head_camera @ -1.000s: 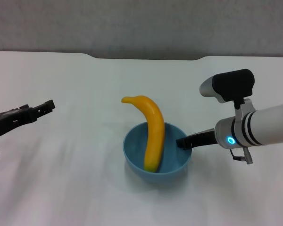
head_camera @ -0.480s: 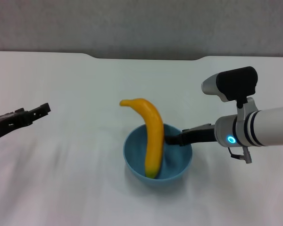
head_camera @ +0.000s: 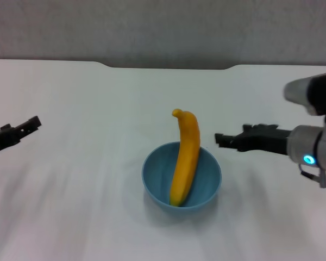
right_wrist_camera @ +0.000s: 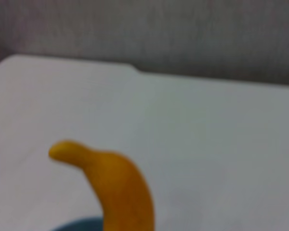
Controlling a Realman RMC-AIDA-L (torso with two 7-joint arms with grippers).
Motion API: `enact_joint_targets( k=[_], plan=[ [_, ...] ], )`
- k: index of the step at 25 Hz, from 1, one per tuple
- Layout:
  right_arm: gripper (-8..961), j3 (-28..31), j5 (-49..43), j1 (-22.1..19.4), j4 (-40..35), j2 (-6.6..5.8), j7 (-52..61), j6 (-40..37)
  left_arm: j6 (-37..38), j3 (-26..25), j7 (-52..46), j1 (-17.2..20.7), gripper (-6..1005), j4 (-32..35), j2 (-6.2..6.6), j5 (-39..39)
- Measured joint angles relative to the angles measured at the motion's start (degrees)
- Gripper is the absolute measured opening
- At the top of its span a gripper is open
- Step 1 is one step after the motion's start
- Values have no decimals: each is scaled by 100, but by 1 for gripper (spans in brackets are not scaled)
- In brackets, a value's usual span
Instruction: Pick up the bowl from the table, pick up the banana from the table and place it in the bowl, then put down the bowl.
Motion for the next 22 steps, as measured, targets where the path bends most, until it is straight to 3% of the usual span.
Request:
enact_joint_targets(
  k=[2,9,15,22],
  plan=[
    [897,57,20,-291,308,8,-298,-148,-22,-28,497,106,895,32,-4,-528],
    [886,-92,696,-800,606,27,-1283,-855,-263,-1,2618,181,895,754,-18,-2372],
    [883,-98,2027,-1003,297,30,-2978,-1328,-1225,12,5143,-9,895,2169,-25,-4409],
    [884,-243,3793,-984,-435,48,-5231,-1698,-2026,16,7039,-481,895,3649,-46,-5614]
  ],
)
